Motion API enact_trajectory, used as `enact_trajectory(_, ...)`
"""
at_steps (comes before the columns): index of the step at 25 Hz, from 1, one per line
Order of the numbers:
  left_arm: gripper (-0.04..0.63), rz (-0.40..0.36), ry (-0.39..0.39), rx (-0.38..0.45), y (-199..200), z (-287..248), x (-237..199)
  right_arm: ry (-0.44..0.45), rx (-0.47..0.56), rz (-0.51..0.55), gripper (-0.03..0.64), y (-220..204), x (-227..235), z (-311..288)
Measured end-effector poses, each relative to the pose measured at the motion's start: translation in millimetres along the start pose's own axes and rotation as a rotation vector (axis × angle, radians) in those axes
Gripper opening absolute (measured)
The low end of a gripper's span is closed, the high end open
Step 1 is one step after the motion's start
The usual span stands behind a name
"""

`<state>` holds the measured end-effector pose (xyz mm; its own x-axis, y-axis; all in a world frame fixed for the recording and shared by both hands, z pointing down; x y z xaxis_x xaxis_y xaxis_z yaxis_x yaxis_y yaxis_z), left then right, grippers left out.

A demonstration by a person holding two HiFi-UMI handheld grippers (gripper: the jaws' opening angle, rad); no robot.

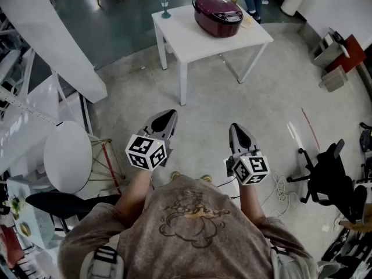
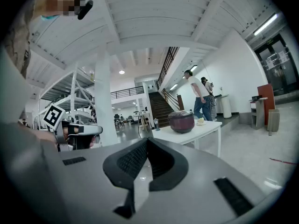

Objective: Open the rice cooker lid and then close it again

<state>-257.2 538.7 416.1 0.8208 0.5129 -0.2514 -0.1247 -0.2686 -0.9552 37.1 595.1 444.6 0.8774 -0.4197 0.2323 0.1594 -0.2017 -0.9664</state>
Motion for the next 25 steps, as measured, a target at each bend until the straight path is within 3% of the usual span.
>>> enact_trajectory(9,0.021,-0.004,-0.029,0.012,6.9,9.5,-12.4,0.004,0.008,0.015,0.002,3.9,-20.1,-6.7)
enact_trajectory(25,0.021,-0.01,-0.083,-0.001,-5.5,-1.2,-39.1,-0.099,0.012,0.004,0.002,-17.3,-29.5,-13.9)
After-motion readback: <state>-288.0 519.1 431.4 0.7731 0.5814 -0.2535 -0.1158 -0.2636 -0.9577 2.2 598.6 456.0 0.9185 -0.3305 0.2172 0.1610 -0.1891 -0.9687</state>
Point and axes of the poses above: the fingertips, and each gripper's own axes: z backward along the fingers, x to its right, y out of its top, the point moved 9 cm from there along z, backward along the fingers, and after that the axes turned 5 degrees about y, right-handed, at the moved point
